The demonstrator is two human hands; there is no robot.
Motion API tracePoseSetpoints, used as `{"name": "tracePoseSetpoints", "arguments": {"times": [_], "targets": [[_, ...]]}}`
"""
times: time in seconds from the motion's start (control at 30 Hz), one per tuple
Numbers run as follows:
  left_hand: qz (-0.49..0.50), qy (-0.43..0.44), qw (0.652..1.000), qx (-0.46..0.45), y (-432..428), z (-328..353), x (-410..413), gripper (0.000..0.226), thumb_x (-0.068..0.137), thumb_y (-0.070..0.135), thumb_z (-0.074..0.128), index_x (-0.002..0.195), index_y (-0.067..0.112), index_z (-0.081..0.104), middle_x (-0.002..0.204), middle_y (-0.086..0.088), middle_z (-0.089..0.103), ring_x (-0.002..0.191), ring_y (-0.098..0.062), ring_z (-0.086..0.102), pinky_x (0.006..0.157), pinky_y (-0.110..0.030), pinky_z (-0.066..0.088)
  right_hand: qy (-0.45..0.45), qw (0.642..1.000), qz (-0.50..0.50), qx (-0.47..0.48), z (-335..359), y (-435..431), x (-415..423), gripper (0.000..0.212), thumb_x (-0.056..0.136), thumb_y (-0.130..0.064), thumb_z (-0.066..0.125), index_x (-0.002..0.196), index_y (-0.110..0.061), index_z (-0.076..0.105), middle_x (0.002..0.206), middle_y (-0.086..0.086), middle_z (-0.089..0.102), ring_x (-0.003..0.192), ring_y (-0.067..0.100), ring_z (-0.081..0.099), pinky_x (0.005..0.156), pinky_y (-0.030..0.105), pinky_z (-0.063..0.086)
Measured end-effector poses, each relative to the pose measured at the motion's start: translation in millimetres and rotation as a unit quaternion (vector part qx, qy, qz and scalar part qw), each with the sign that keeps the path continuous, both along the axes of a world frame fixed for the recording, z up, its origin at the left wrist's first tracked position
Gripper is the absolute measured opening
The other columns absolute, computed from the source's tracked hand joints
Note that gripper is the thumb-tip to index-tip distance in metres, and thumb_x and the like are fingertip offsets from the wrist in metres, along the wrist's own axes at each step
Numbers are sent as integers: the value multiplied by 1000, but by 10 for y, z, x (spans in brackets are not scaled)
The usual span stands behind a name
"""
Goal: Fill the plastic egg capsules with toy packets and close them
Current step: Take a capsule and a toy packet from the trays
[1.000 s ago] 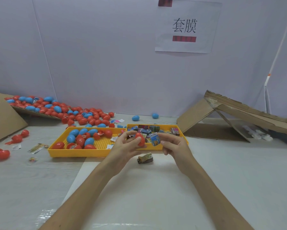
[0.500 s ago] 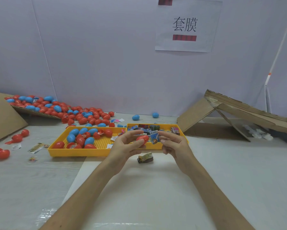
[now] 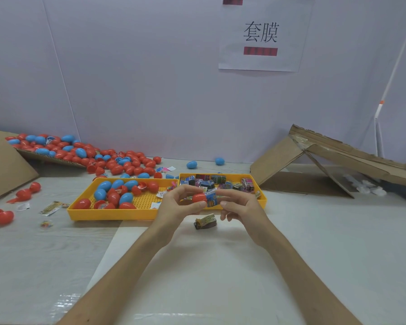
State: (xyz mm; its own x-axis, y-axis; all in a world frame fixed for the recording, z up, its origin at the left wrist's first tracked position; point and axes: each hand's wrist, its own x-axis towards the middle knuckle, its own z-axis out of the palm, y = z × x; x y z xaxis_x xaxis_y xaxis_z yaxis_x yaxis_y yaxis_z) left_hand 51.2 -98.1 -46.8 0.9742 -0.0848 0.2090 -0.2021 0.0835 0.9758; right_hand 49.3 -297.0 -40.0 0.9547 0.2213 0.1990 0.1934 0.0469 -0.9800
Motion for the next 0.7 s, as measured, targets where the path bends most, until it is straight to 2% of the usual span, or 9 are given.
{"name": "tracePoseSetpoints", "arguments": {"times": [0.13, 0.2, 0.27, 0.37, 0.47, 0.57, 0.7], "targets": [[-15, -7, 1000, -23, -3, 20, -20, 20, 80, 21, 79, 100, 19, 79, 101, 1, 77, 99, -20, 74, 78, -32, 62, -20, 999, -40, -22, 1, 4, 10, 31, 97, 0, 60, 101, -26, 75, 85, -2, 77, 67, 15, 70, 60, 22, 51], [-14, -13, 1000, -12, 1, 17, -16, 15, 87, 14, 77, 100, 20, 79, 100, 6, 77, 98, -18, 74, 76, -29, 61, -44, 997, -56, -32, -6, 10, 15, 25, 96, -5, 63, 99, -25, 75, 83, -3, 77, 69, 12, 70, 61, 23, 53], [-14, -20, 1000, -1, 4, 6, -9, 21, 87, 9, 77, 104, 22, 78, 103, 8, 77, 98, -15, 74, 75, -27, 60, -70, 994, -70, -48, -20, 30, 12, 16, 94, -10, 68, 97, -24, 76, 84, -3, 77, 70, 9, 69, 61, 22, 53], [-17, -26, 999, 10, 3, 2, -7, 28, 83, 6, 81, 107, 20, 75, 105, 6, 77, 98, -13, 74, 75, -24, 59, -101, 988, -94, -70, -38, 42, 17, 15, 89, -12, 75, 88, -27, 78, 86, -6, 77, 75, 5, 67, 65, 20, 51], [-29, -30, 999, 18, -9, -14, -9, 27, 81, 2, 81, 102, 18, 75, 101, 3, 77, 94, -15, 74, 74, -22, 58, -112, 984, -111, -84, -44, 12, 35, 18, 85, -11, 78, 82, -28, 79, 84, -6, 75, 81, 10, 66, 71, 24, 53], [-40, -33, 998, 24, -20, -11, -15, 26, 81, 0, 81, 97, 19, 77, 98, 2, 78, 92, -15, 75, 74, -20, 57, -118, 983, -113, -83, -41, 10, 33, 13, 82, -8, 80, 83, -21, 79, 82, -3, 75, 79, 11, 65, 70, 24, 53], [-46, -36, 998, 20, -23, 8, -30, 27, 81, -1, 80, 96, 21, 78, 96, 2, 78, 90, -14, 75, 72, -18, 56, -123, 984, -116, -63, -33, 14, 27, 15, 78, -6, 84, 81, -20, 77, 82, -5, 74, 74, 9, 64, 68, 21, 51]]}}
